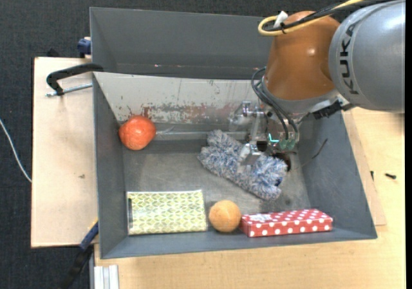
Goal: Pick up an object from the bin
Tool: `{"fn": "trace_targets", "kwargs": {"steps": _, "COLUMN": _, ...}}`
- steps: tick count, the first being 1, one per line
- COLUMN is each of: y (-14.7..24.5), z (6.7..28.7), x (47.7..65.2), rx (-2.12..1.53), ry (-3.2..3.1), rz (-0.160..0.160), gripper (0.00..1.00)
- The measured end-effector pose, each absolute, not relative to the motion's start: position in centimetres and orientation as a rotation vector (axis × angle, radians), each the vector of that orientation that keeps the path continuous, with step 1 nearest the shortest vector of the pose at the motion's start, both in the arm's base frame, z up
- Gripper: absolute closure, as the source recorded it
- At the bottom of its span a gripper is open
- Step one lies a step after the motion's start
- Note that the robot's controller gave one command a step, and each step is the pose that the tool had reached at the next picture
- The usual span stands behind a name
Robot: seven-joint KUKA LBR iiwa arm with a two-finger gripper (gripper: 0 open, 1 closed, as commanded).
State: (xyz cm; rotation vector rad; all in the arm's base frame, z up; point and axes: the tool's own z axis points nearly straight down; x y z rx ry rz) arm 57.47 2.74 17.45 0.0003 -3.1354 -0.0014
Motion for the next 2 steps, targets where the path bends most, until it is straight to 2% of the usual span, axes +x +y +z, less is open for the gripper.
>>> {"fn": "trace_targets", "kwargs": {"steps": 1, "y": 2.7, "z": 17.9, "x": 57.7, "rx": -0.001, "ry": -3.144, "rz": -0.002, "gripper": 0.00}}
{"fn": "trace_targets", "kwargs": {"steps": 2, "y": -1.1, "z": 10.5, "x": 57.5, "rx": -0.052, "ry": -3.147, "rz": -0.002, "gripper": 0.00}}
